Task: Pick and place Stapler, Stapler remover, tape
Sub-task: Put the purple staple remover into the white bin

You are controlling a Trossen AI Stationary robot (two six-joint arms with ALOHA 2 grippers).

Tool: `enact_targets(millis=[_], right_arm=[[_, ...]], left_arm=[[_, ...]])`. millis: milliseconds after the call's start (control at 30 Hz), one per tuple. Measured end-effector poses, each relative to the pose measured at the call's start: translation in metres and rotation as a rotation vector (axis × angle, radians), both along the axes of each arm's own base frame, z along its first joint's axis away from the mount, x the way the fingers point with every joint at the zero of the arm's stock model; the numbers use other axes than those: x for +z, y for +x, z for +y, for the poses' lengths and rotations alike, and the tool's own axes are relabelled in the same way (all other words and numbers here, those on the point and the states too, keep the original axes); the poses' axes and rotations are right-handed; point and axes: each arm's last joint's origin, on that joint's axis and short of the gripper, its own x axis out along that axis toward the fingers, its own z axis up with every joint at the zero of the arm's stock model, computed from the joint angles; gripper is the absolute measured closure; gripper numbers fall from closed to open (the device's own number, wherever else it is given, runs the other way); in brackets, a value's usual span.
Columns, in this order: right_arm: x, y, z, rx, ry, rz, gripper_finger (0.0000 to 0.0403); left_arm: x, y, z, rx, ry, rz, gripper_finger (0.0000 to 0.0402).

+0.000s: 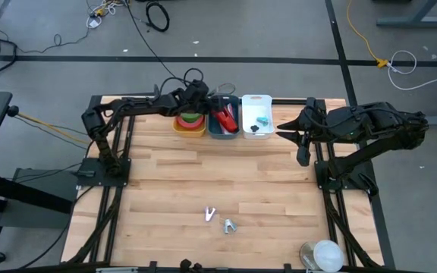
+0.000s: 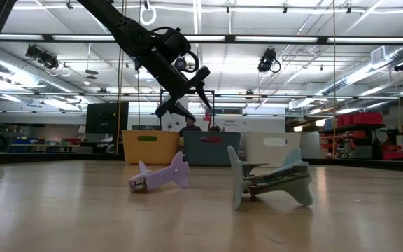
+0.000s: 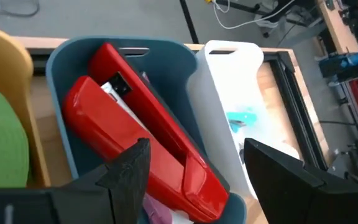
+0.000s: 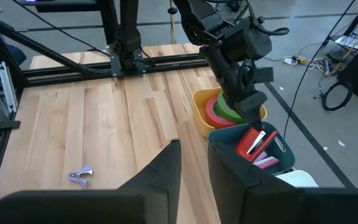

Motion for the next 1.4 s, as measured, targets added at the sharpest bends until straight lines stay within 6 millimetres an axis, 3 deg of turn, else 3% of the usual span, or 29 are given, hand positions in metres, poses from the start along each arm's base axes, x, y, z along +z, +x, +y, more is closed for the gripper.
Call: enact_targets(millis=[167,333,667,933,1100,1400], right_arm=[[0.000,0.000,0.000,-0.004,-0.007,0.000,0.0321],[0.000,0.000,0.000,-0.005,-0.005,0.001,0.0321],[-0.001,-0.001,0.000,0.005,-0.024,0.013,0.0321],[-0.001,-0.001,0.000,0.011,-0.026,0.016,0.0321],[-0.001,-0.001,0.000,0.015,-0.024,0.016,0.0321],[-0.001,-0.001,0.000,0.025,-0.042,0.024,0.0321]], left_arm=[[0.001,0.004,-0.005,-0.035,0.036,0.006,0.0143],[0.014,0.009,-0.018,-0.183,0.095,-0.040,0.0143],[0.063,0.003,-0.068,-0.416,0.293,-0.061,0.0143],[0.091,-0.008,-0.115,-0.571,0.397,-0.049,0.0143],[0.095,-0.009,-0.140,-0.605,0.405,-0.036,0.0143],[0.084,-0.009,-0.194,-0.703,0.295,0.039,0.0143]])
